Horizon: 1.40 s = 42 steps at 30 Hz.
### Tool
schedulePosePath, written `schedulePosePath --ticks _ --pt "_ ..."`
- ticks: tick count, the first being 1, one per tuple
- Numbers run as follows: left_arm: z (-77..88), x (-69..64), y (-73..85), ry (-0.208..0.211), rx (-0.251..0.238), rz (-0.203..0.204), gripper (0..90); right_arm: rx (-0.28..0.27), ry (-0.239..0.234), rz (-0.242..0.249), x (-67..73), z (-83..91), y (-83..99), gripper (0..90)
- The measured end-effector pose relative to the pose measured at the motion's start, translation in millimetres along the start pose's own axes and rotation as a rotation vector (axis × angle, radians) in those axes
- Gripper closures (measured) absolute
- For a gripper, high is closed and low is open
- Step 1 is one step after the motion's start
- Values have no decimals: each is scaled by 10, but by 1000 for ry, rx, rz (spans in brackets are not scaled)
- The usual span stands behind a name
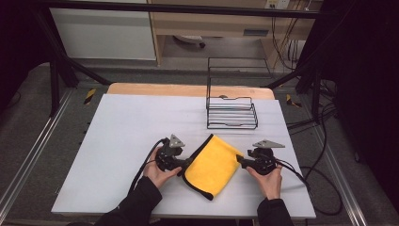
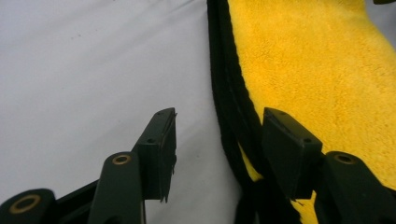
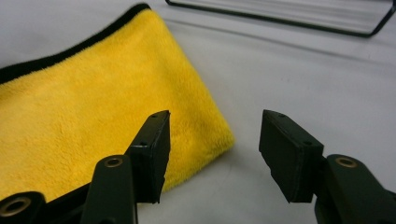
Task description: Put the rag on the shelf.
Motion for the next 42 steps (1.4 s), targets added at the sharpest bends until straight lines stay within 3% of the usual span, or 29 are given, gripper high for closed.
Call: schedulePosePath --ticks 5,9,14,18,22,27,31,34,37,39,42 --pt "-99 -20 68 49 50 -32 524 16 12 -30 -24 -97 58 501" --pt "-120 -61 111 83 42 -12 641 26 -15 -51 8 -161 66 625" --pt "-130 -81 120 89 62 20 717 27 -46 -96 48 -181 78 776" --pt "-112 -120 132 80 51 38 783 38 -61 -99 50 -179 52 821" --pt "-39 -228 172 63 38 26 808 17 -64 -45 30 -184 -46 826" --pt "37 -386 208 61 25 68 807 7 -56 83 66 -290 -251 826" --pt "9 -404 254 50 -1 88 798 9 -69 163 70 -446 -352 823" --pt "-5 -404 264 37 -5 71 779 20 -73 166 63 -518 -347 815" --pt "14 -395 243 20 1 26 739 7 -64 172 61 -507 -343 781" --pt "46 -360 206 19 -12 2 680 -22 -63 157 44 -454 -359 739" --pt "93 -256 104 8 -44 -17 573 -73 -99 114 45 -334 -386 611"
Point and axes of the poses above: each handheld gripper's, and its own axes: z roughly backward along the jaws, y roughly out of its underside, x roughly to its left, the point moved 5 cm from there along -z, roughly forward along the jaws, and after that the axes turned 5 degrees about x, right-handed, at the moved point
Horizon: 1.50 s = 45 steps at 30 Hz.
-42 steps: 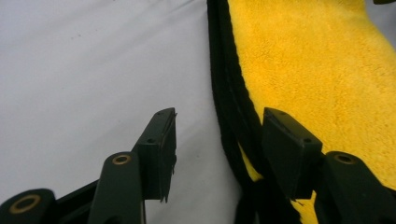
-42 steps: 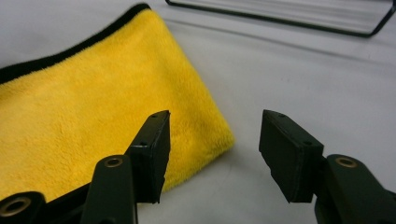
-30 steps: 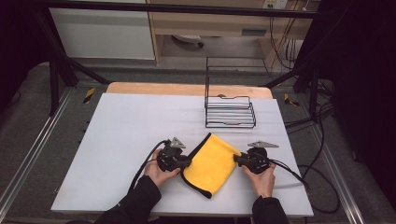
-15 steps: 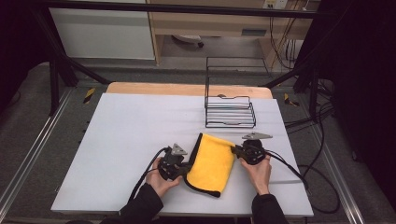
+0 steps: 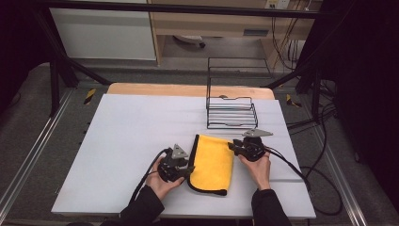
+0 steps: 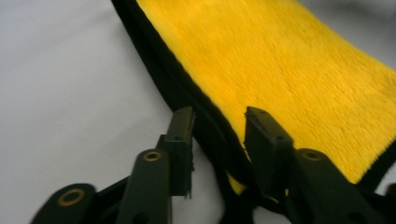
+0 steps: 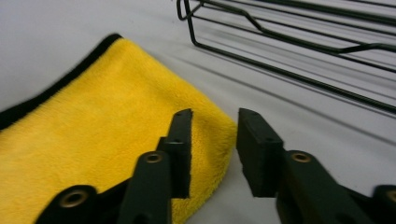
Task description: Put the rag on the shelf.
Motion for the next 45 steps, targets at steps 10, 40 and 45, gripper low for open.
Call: schedulePosePath --ticks 10,40,45 --pt "-162 431 -491 -24 -40 42 293 1 -8 -40 11 255 175 247" --pt "-821 584 -662 16 44 106 639 15 -41 -82 -25 305 287 99" --pt "-817 560 -659 29 56 117 714 14 -33 -92 -42 278 272 104"
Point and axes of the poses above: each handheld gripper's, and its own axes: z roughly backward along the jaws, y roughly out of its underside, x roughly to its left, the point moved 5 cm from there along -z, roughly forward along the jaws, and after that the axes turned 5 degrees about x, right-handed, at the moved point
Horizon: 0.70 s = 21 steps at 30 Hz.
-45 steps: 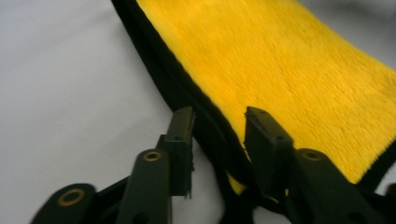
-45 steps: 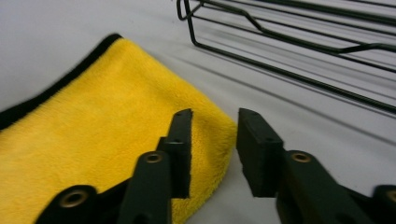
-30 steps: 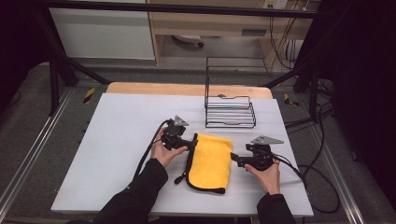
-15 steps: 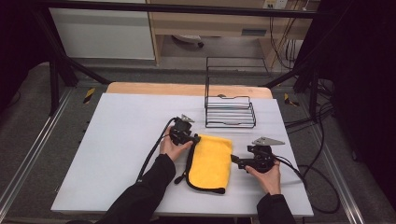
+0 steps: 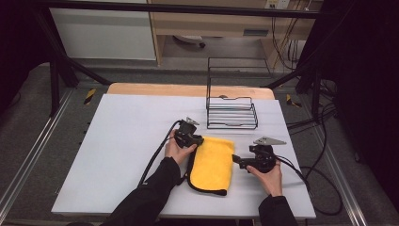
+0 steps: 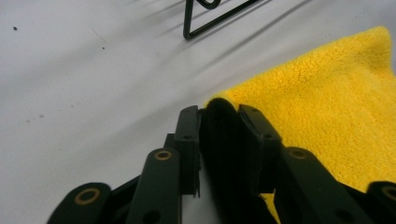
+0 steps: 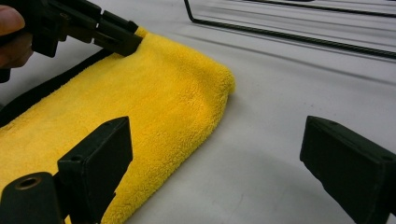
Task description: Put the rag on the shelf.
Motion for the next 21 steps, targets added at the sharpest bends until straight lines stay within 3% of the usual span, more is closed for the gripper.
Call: schedulePosePath --ticks 6,10,12,15,21 --pt "-1 1 5 9 0 -10 743 -6 7 1 -28 -89 -82 185" --pt "-4 -12 5 -6 -4 -29 744 -12 22 13 -38 -194 -172 302" --pt "-2 -15 10 -11 -7 -36 744 -18 23 -11 -47 -259 -204 365" --pt "-5 -12 18 -5 -16 -34 744 4 45 -3 -76 -351 -218 441" --pt "-6 -6 18 0 -17 -40 744 51 45 -17 -95 -461 -197 558"
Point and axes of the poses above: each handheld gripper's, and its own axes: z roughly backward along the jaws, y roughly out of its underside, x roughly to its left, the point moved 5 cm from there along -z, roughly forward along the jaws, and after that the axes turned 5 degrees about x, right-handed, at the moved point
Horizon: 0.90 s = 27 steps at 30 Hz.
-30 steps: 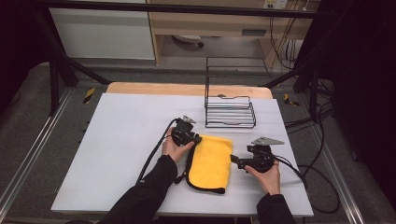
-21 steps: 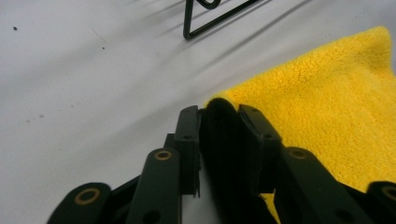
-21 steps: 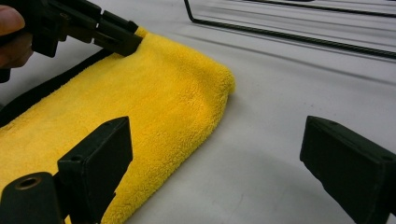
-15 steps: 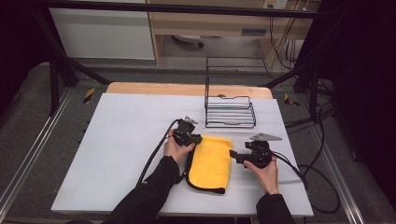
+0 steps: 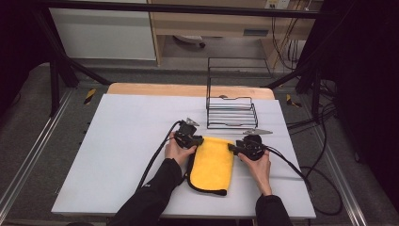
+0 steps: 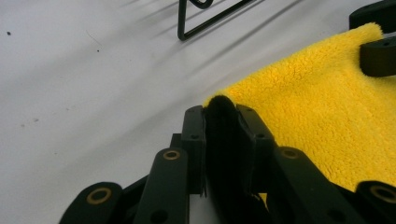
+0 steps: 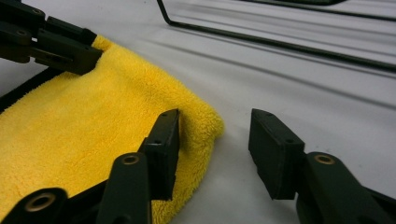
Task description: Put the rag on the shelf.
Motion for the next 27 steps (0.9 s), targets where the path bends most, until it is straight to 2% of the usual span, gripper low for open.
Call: schedulePosePath --ticks 3,10,18,21,27 --pt "-1 -2 -1 -1 -2 -2 743 8 -15 -12 9 -7 5 620" --pt "0 12 -2 13 -2 -2 743 37 -63 -81 42 -23 9 762" --pt "20 -2 -2 -1 -6 -15 780 36 -78 -87 52 -9 1 826" --pt "41 6 -4 6 -13 -5 792 31 -71 -76 64 11 -9 830" --pt "153 10 20 21 -72 10 800 -3 -72 -51 103 95 -60 831"
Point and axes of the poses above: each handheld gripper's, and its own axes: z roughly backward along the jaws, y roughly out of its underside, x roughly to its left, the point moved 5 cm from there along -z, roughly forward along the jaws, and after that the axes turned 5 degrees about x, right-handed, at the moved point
